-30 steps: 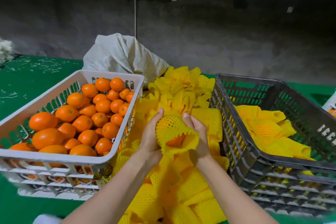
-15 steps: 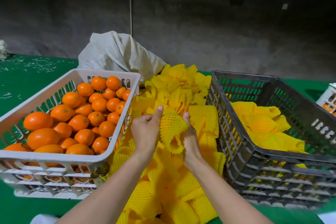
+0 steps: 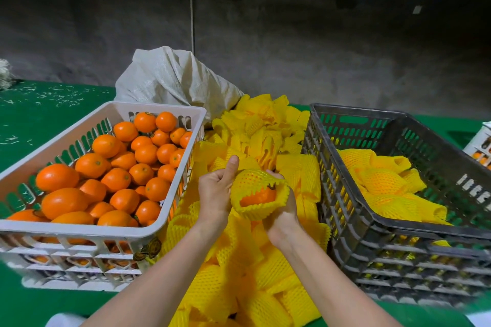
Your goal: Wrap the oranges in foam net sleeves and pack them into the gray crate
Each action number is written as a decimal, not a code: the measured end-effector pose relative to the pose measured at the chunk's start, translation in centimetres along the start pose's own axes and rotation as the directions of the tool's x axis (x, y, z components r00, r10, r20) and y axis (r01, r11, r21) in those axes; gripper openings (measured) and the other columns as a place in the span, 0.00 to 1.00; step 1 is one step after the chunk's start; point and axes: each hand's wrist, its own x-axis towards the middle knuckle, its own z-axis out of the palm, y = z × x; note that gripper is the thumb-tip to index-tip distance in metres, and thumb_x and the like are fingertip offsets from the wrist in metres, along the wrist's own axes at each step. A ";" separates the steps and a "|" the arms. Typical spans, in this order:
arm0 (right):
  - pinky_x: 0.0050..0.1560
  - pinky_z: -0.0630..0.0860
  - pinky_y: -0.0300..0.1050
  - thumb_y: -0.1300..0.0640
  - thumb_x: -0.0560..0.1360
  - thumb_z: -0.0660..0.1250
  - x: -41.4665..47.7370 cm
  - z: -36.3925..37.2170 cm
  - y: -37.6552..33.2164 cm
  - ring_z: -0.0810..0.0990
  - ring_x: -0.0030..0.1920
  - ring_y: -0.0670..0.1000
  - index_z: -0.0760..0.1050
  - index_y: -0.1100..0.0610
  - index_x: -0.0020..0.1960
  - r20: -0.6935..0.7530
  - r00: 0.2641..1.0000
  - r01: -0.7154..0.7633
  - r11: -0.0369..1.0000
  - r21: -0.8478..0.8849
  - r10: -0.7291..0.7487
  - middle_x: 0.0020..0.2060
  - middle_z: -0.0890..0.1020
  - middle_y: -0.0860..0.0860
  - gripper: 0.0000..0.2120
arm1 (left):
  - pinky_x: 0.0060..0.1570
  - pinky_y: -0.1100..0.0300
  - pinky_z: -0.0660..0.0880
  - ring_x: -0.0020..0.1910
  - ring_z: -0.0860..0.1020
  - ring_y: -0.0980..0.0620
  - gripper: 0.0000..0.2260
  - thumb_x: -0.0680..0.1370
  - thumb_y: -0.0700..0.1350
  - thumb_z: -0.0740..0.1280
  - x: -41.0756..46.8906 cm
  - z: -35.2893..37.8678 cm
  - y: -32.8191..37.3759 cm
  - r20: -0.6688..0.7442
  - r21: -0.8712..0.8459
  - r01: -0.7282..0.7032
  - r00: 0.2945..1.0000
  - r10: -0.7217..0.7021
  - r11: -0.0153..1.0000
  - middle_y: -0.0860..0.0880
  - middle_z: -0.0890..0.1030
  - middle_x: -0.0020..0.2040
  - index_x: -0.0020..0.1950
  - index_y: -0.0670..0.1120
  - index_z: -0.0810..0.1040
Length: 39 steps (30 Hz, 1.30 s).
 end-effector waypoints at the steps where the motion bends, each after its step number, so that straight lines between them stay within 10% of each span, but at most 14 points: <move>1: 0.38 0.73 0.44 0.54 0.79 0.56 0.1 -0.2 0.1 0.79 0.36 0.52 0.74 0.53 0.50 0.001 1.000 0.009 1.000 -0.001 -0.009 0.34 0.81 0.53 0.09 | 0.32 0.56 0.61 0.23 0.59 0.52 0.24 0.71 0.55 0.64 0.0 0.0 0.0 0.011 0.004 0.013 1.000 -0.013 1.000 0.50 0.62 0.21 0.20 0.47 0.62; 9: 0.39 0.74 0.43 0.59 0.80 0.52 -1.0 -0.7 0.4 0.77 0.37 0.51 0.72 0.55 0.45 0.057 0.987 0.159 0.980 -0.119 -0.153 0.36 0.78 0.54 0.12 | 0.36 0.54 0.65 0.31 0.68 0.46 0.31 0.70 0.57 0.63 -0.1 -0.2 -0.8 0.130 0.119 -0.099 0.988 0.083 0.988 0.38 0.71 0.28 0.27 0.27 0.69; 13: 0.36 0.75 0.38 0.57 0.81 0.53 -1.2 -1.1 -0.1 0.77 0.33 0.45 0.73 0.54 0.42 0.083 0.986 0.159 0.962 -0.221 -0.144 0.33 0.78 0.50 0.13 | 0.46 0.51 0.71 0.40 0.74 0.48 0.23 0.69 0.62 0.64 0.3 -0.6 -0.1 0.130 0.139 0.146 0.978 -0.164 0.980 0.46 0.76 0.37 0.35 0.41 0.76; 16: 0.47 0.76 0.35 0.55 0.79 0.58 -0.9 -1.2 -0.7 0.79 0.44 0.41 0.73 0.48 0.42 0.094 0.957 0.290 0.884 -0.367 -0.275 0.43 0.79 0.47 0.09 | 0.41 0.51 0.79 0.41 0.84 0.47 0.21 0.69 0.69 0.61 0.4 -1.3 1.1 0.337 0.121 0.565 0.750 -0.570 0.816 0.48 0.85 0.44 0.46 0.53 0.78; 19: 0.48 0.71 0.25 0.50 0.74 0.60 -0.5 -1.5 -0.8 0.74 0.48 0.29 0.72 0.43 0.51 0.214 0.899 0.437 0.751 -0.495 -0.382 0.49 0.74 0.37 0.07 | 0.35 0.53 0.80 0.41 0.84 0.45 0.26 0.66 0.68 0.64 0.3 -1.0 1.1 0.445 0.092 0.670 0.635 -0.632 0.737 0.44 0.85 0.45 0.50 0.50 0.82; 26: 0.56 0.73 0.44 0.46 0.74 0.58 -0.9 -3.0 -0.7 0.74 0.58 0.46 0.69 0.43 0.55 0.299 0.810 0.573 0.572 -0.586 -0.505 0.56 0.75 0.42 0.11 | 0.49 0.50 0.79 0.51 0.83 0.46 0.25 0.67 0.58 0.69 0.2 -0.5 1.4 0.430 0.004 0.554 0.750 -0.502 0.832 0.45 0.84 0.52 0.59 0.46 0.79; 32: 0.54 0.72 0.34 0.50 0.74 0.67 -1.4 -3.1 -0.4 0.73 0.57 0.36 0.67 0.41 0.60 0.431 0.824 0.565 0.582 -0.585 -0.367 0.57 0.73 0.38 0.16 | 0.53 0.58 0.76 0.55 0.79 0.54 0.23 0.79 0.60 0.55 -0.3 0.4 1.8 0.401 0.099 0.401 0.822 -0.405 0.911 0.53 0.78 0.60 0.66 0.47 0.72; 39: 0.58 0.73 0.54 0.62 0.68 0.74 -1.8 -2.9 -3.1 0.74 0.57 0.51 0.66 0.47 0.58 0.332 0.805 0.581 0.544 -0.605 -0.491 0.56 0.74 0.47 0.26 | 0.37 0.71 0.76 0.36 0.79 0.68 0.15 0.80 0.62 0.47 -0.5 3.5 2.0 0.408 0.055 0.364 0.842 -0.354 0.930 0.63 0.79 0.39 0.51 0.59 0.70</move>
